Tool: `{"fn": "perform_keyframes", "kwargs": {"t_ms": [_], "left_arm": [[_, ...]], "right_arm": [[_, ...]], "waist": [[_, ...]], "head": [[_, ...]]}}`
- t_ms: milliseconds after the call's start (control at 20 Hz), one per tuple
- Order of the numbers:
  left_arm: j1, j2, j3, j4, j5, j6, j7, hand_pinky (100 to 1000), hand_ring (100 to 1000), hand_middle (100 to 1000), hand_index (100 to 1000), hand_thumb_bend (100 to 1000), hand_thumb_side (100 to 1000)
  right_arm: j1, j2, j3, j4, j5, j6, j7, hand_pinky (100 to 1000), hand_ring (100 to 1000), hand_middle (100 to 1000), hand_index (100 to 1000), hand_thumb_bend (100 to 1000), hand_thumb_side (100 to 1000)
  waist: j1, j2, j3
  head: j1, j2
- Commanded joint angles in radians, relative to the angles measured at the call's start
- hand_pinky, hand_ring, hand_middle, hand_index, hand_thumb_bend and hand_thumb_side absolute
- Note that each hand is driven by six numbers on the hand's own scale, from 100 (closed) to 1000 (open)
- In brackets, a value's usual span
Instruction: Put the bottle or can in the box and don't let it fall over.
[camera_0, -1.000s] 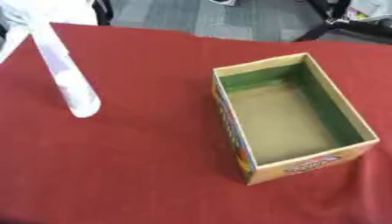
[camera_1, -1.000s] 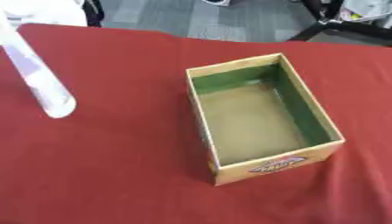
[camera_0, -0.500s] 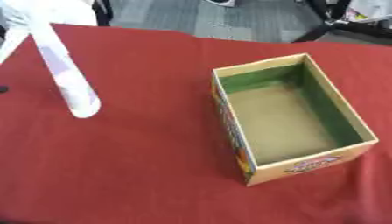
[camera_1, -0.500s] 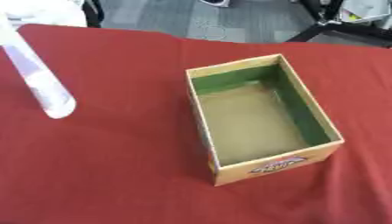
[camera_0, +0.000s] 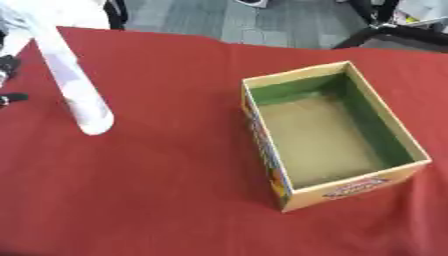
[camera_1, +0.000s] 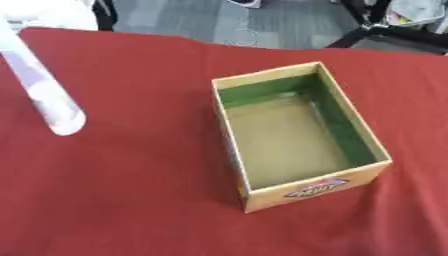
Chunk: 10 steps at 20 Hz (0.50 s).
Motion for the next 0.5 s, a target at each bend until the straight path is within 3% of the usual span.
{"fn": "perform_keyframes", "kwargs": {"t_ms": [50, 500], "left_arm": [[-0.029, 0.049, -0.01, 0.004, 0.005, -0.001, -0.017, 813, 1000, 1000, 899, 164, 893], [-0.085, 0.042, -0.034, 0.036, 0.012, 0.011, -0.013, 817, 1000, 1000, 911, 184, 897]], "right_arm": [[0.004, -0.025, 0.0, -0.016, -0.006, -0.002, 0.005, 591, 699, 795, 815, 100, 806], [0.005, -0.025, 0.002, -0.016, -0.008, -0.002, 0.008, 592, 699, 796, 815, 100, 807]], "waist": [[0.003, -0.019, -0.002], [0.003, -0.021, -0.006]], "head": [[0.004, -0.009], [0.006, -0.009]]}}
